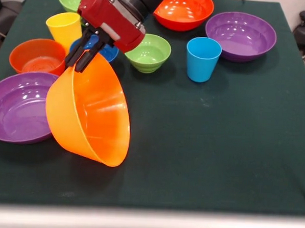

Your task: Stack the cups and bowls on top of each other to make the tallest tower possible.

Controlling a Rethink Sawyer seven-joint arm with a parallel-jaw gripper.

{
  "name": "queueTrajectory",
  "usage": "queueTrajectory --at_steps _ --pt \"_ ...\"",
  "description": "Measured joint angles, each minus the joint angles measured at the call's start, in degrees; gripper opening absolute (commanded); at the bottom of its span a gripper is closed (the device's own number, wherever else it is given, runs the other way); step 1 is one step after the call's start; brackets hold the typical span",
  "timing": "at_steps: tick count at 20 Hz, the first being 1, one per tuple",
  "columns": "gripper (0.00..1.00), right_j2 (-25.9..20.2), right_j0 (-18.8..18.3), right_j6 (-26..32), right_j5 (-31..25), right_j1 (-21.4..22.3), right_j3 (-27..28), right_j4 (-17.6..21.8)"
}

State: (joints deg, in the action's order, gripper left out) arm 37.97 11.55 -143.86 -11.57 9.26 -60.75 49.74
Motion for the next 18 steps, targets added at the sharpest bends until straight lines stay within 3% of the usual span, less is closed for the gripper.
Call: queueTrajectory --at_steps 8,18 --pt "0.00 2.30 1.23 -0.20 0.25 -0.77 0.01 -2.04" --pt "0.00 13.16 7.81 -7.65 5.13 -7.83 0.02 -9.98"
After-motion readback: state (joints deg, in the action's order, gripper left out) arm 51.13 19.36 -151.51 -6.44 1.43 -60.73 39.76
